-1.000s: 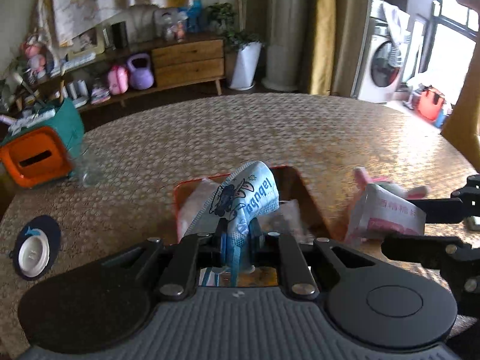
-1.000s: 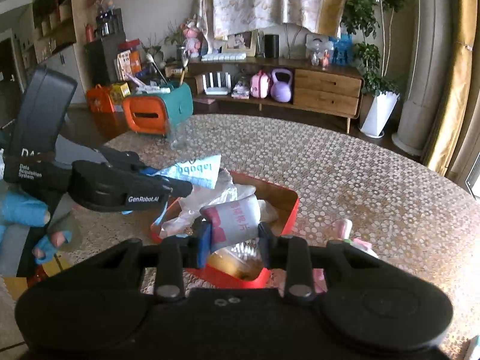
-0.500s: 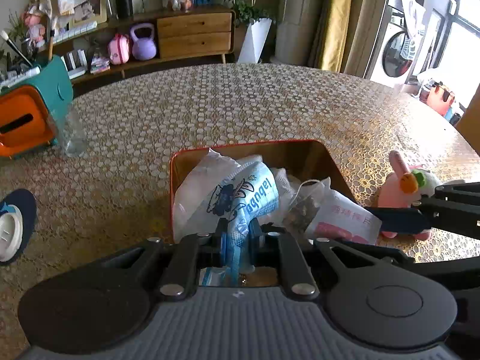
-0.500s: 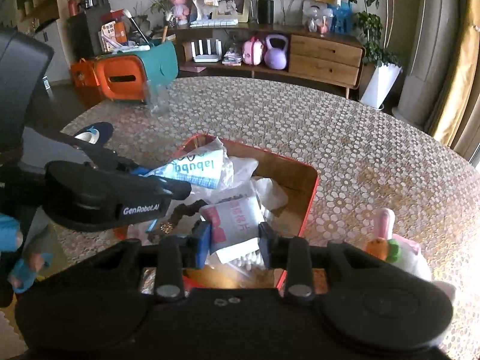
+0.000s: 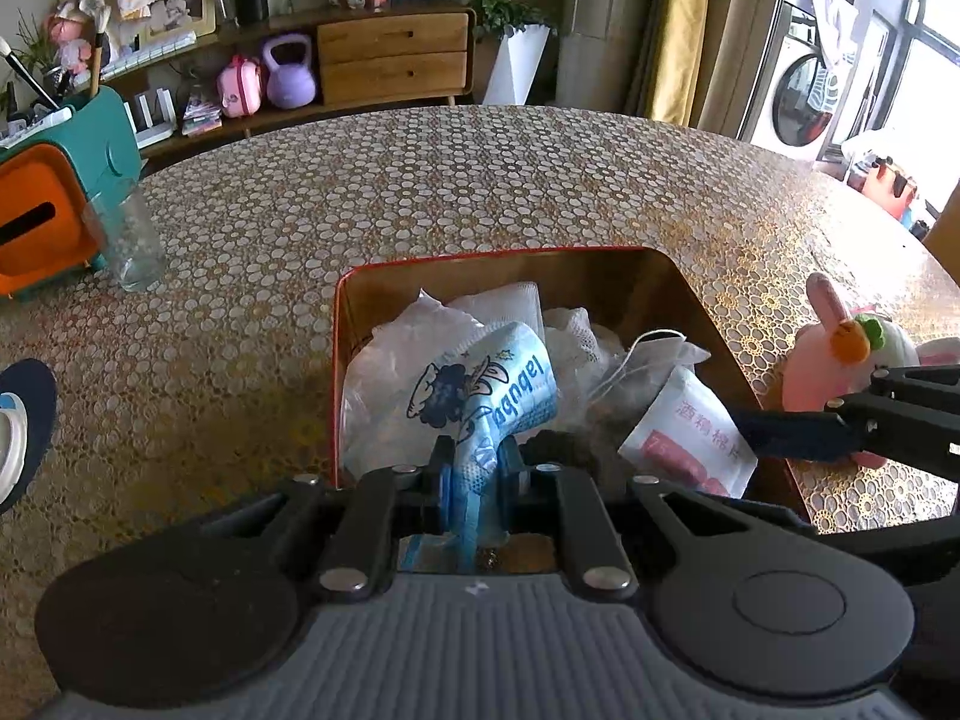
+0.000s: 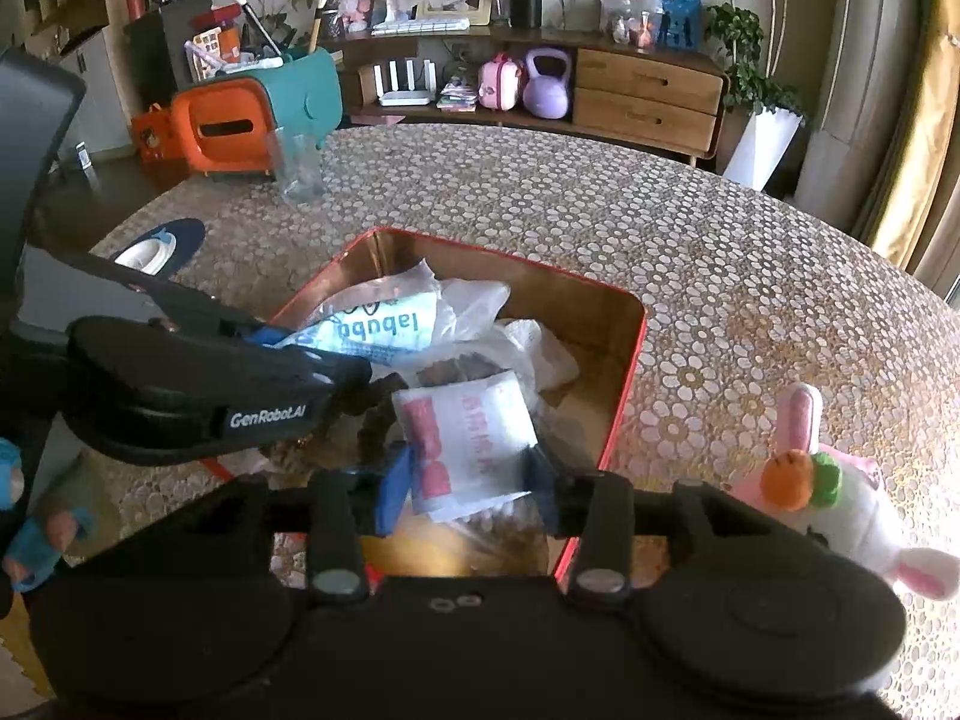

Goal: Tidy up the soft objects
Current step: 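Lower the mask and sachet into the red box and open both tools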

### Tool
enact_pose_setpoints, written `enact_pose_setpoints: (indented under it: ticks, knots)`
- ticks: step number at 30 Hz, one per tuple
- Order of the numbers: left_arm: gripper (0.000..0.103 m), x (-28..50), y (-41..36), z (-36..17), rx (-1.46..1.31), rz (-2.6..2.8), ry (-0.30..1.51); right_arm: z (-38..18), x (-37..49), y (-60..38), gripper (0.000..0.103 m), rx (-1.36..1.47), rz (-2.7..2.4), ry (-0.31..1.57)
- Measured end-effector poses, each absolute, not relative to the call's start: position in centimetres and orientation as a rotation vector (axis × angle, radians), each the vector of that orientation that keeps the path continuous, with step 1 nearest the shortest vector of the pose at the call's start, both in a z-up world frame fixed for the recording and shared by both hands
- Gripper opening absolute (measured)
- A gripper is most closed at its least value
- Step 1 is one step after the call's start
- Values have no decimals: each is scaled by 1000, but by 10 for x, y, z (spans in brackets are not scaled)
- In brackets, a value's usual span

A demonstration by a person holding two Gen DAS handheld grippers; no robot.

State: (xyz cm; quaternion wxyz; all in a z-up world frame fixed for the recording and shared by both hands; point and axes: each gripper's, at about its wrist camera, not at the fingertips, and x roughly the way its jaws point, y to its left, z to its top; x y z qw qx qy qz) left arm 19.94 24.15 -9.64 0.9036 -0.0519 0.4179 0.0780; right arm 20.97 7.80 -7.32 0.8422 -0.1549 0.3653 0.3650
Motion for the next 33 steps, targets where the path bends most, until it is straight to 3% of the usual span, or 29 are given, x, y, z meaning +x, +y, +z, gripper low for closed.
enact_pose_setpoints:
  ticks: [5,6,7,9,24,33]
  knots:
    - [28,195,240,-97,-105,160,854,-74,205,77,51,-343,779,762]
    - [39,194,239,-96,-106,155,851,-74,205,77,52,-343,780,759]
    - [57,193,238,-96,-107,151,847,-74,204,76,52,-340,783,758]
    - [65,187,237,-94,-97,162,826,-72,202,74,53,-333,784,758]
    - [70,152,230,-67,-106,140,771,-45,180,43,70,-256,805,714]
    - [76,114,211,-33,-94,128,692,-16,153,5,75,-158,823,622]
